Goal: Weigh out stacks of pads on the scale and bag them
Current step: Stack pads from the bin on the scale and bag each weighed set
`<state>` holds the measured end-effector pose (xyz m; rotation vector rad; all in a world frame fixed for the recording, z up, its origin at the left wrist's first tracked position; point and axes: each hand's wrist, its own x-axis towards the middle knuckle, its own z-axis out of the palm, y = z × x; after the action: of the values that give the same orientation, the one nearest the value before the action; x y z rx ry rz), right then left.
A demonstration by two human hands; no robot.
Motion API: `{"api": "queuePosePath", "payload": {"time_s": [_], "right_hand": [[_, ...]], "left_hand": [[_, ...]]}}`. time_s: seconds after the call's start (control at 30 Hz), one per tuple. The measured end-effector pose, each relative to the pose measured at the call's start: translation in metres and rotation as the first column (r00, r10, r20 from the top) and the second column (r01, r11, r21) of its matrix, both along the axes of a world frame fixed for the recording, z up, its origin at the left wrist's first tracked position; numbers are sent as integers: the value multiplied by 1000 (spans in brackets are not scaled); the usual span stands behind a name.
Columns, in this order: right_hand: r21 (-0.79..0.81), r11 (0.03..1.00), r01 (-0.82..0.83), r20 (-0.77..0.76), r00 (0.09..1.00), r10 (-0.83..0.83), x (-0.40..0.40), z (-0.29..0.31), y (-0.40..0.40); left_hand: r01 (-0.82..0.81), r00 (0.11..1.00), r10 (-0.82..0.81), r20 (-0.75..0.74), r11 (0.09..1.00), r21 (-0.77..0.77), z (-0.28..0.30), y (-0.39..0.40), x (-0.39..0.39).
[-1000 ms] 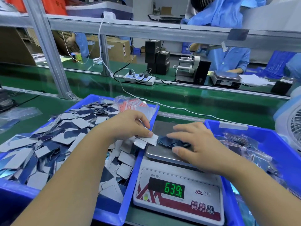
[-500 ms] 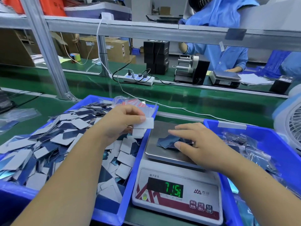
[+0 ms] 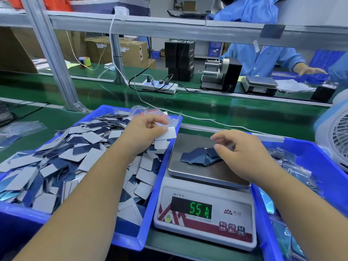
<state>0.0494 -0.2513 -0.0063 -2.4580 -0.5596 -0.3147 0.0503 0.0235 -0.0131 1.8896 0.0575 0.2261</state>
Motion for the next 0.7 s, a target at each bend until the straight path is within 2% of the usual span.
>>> {"api": "queuePosePath", "payload": {"time_s": [0.27,0.7], "right_hand": [[1,1000,-7,-38,999,7,-2,1,0],[21,999,-26,-68,997,28,-5,3,2]], "left_hand": [[-164,986,166,-23,985,61,-3,5,2],[-242,967,250,-38,960,143,-2,2,0]]}}
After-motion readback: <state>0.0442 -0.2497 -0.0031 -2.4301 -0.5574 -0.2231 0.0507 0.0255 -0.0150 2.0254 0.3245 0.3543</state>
